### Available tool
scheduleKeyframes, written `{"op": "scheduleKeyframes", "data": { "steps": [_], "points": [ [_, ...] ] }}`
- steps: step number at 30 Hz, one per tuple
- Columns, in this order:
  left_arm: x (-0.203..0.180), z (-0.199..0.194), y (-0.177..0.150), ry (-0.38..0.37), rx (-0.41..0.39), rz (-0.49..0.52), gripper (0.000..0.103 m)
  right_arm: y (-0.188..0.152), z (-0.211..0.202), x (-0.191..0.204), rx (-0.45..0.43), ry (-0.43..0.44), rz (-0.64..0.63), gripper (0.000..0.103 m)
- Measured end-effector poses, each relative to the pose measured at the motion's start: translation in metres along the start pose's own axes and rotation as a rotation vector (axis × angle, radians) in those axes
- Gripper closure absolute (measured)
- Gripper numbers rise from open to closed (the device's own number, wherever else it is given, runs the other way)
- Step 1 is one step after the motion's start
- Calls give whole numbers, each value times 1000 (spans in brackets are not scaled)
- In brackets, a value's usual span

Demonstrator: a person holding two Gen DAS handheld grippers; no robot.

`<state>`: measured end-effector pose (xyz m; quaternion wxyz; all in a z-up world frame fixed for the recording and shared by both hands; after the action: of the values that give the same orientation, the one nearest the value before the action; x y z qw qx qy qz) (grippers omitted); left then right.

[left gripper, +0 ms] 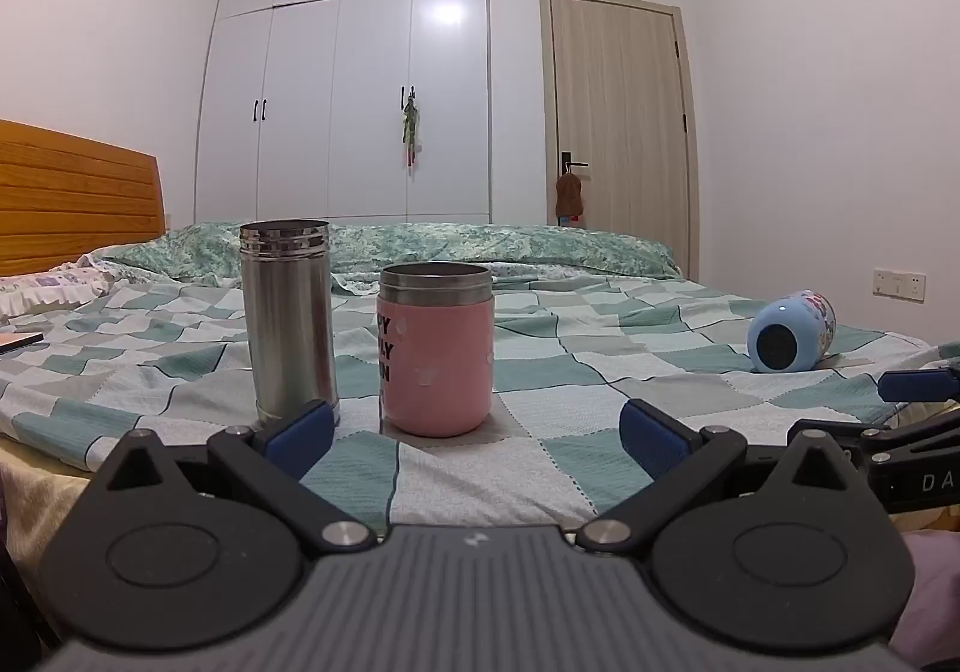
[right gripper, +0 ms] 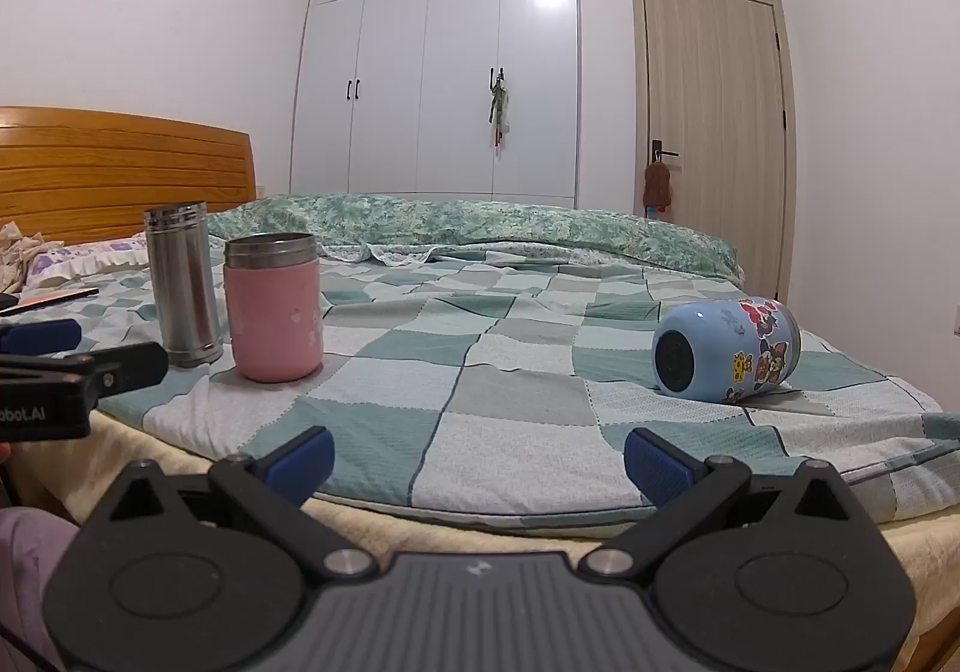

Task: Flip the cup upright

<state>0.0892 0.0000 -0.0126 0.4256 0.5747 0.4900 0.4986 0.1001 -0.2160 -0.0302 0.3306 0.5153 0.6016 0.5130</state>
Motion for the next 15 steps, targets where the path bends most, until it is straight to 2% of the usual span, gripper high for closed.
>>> {"op": "scheduleKeyframes", "data": {
  "steps": [15],
  "points": [
    [0,0,0,0,-1,0,0,0,0,0,-2,0,0,0]
  ]
}}
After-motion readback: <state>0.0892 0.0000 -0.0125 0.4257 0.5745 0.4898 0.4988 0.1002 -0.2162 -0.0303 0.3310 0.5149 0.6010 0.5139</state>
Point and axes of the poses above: each gripper's, at about its wrist camera, not at the fingertips, and z roughly the way its jaws point, x to its left, y to its top, the point moved 9 cm from there along z, roughly the way its jaws point, and after that the axes turned 8 degrees about z, right-handed, at the moved point
